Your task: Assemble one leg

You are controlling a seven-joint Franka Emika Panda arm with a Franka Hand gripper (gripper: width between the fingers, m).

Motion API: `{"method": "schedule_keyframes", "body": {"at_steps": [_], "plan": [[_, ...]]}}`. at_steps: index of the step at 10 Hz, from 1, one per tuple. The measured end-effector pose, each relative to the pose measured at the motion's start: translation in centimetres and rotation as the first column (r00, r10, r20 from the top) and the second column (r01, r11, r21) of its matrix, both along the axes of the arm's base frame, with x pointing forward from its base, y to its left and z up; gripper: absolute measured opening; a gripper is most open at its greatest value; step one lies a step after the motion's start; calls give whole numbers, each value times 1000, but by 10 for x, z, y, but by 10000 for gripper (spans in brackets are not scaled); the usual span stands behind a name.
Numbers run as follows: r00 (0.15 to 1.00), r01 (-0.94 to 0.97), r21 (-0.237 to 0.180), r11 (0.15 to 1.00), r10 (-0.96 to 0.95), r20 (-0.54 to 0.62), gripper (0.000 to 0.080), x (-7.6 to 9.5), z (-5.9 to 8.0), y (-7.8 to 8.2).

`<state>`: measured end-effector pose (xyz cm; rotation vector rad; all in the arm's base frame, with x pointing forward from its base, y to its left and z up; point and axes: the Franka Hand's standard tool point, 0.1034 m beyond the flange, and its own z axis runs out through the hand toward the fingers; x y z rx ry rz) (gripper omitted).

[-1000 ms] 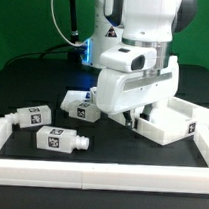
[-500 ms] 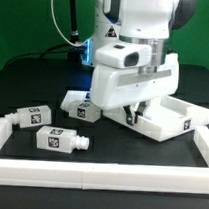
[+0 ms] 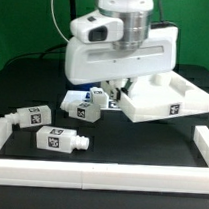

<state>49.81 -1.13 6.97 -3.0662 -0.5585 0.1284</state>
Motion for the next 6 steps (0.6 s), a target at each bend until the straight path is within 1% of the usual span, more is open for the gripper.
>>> {"method": "schedule_keyframes", "body": {"at_steps": [4,5,6], "plan": [[1000,2,-1,1000,-2,-9,55,-3,-4,3],[994,107,-14,994,-107,-22,55,-4,-12,1],[986,158,-27,987,-159,-56,55,1,-19,-3]]}}
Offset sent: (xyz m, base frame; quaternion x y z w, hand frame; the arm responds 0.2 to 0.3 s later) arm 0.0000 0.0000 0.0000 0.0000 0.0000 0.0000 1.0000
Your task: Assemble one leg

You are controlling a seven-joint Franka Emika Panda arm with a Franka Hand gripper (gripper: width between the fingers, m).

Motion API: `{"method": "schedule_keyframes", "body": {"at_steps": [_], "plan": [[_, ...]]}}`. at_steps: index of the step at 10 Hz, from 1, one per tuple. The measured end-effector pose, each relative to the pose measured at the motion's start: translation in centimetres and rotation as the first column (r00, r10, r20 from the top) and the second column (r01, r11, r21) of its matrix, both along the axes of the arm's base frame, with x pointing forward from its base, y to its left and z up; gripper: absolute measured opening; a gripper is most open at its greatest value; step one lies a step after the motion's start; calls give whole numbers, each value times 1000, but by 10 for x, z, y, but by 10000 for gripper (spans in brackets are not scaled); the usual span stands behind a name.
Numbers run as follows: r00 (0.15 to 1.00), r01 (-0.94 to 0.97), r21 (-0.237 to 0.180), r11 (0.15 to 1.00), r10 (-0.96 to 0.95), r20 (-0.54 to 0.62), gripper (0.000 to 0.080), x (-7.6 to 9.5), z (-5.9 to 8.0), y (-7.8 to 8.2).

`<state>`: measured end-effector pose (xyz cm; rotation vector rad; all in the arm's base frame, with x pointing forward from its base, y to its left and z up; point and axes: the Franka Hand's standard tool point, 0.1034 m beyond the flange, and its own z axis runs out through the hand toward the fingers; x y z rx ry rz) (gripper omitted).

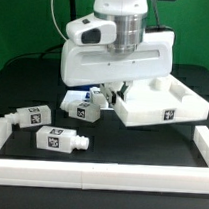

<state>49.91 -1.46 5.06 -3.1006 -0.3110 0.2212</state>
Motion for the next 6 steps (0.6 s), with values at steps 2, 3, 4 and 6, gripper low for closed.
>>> {"method": "schedule_keyframes", "body": {"at_steps": [2,3,4,6], "plan": [[993,120,-2,993,-120,0,55,18,-9,-9],[991,137,-1,991,-137,-1,55,26,-15,-15],[990,140,-1,990,-140,0,55,29,-19,-16],[991,137,-1,991,-137,-1,55,28,-20,-15]]}}
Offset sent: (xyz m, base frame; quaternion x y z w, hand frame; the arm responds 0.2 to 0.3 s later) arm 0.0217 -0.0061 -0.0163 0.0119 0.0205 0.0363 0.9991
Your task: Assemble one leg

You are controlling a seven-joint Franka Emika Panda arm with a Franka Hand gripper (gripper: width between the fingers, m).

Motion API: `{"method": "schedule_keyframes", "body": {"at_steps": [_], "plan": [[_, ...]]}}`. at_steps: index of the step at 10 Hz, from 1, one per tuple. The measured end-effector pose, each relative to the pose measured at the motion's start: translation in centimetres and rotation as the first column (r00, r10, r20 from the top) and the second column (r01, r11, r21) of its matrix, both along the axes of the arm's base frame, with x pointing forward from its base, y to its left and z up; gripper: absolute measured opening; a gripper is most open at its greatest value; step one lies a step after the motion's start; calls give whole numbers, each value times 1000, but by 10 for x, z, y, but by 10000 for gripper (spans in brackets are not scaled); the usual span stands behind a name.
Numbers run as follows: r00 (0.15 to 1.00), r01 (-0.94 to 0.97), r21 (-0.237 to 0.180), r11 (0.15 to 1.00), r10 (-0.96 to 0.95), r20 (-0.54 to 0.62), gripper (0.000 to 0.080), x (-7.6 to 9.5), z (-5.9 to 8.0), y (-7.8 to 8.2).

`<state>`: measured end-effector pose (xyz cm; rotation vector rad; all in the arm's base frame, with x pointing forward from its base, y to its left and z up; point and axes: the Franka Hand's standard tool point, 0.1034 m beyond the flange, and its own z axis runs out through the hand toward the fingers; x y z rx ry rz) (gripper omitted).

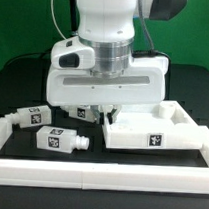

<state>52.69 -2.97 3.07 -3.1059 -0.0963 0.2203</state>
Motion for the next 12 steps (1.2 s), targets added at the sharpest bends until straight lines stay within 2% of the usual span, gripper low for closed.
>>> {"method": "schedule_keyframes", "body": {"at_steps": [3,4,8,9,12], "plan": [[1000,0,0,1000,0,-4,55,-1,-2,0],[999,38,-3,999,-38,-20,55,4,-6,0],[993,118,-5,993,-118,-8,55,64,-14,3],[991,133,-10,991,-133,-19,55,66,-16,9],[990,141,-26,990,-141,-24,56,66,-16,8]]}}
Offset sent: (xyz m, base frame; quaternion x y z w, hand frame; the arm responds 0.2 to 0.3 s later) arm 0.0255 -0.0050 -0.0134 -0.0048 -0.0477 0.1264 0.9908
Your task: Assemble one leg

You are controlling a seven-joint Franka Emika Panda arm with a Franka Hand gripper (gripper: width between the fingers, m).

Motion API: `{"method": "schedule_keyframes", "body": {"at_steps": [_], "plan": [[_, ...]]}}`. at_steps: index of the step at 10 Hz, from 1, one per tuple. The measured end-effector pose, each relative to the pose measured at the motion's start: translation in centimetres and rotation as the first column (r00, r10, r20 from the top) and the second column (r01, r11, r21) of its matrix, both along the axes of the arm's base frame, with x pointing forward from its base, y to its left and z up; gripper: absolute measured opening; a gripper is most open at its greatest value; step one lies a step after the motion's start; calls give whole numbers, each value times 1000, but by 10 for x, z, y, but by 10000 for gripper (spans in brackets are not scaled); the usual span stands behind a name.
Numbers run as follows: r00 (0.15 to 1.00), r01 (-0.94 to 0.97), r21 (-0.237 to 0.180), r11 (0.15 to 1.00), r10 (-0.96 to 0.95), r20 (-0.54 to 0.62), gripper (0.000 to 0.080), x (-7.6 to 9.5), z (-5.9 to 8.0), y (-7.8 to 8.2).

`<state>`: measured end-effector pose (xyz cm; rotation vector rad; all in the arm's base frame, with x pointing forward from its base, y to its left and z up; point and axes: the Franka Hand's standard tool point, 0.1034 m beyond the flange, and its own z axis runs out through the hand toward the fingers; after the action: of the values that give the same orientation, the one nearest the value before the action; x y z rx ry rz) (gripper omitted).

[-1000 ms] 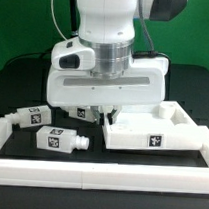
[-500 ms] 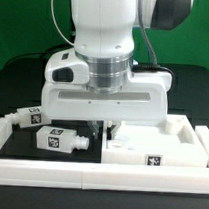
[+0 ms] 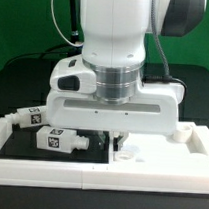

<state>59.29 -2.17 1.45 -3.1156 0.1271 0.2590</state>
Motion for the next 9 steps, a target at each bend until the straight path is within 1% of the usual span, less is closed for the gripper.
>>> {"method": "schedule_keyframes", "body": {"at_steps": [2,3,4,5,6,7,8,9], "plan": [[1000,-5,1,1000,5,0,56,0,0,0],[1000,-5,2,1000,5,0,147,0,0,0],[1000,-5,2,1000,5,0,147,0,0,0],[1000,-9,4,1000,9,-5,326,-1,3,1],[1000,-16,11,1000,16,-17,511,-6,16,3],[999,-13,18,1000,14,-32,605,-14,29,4],[999,-9,24,1000,11,-52,605,-23,43,4],[998,-3,27,1000,5,-59,640,-29,53,2]]}}
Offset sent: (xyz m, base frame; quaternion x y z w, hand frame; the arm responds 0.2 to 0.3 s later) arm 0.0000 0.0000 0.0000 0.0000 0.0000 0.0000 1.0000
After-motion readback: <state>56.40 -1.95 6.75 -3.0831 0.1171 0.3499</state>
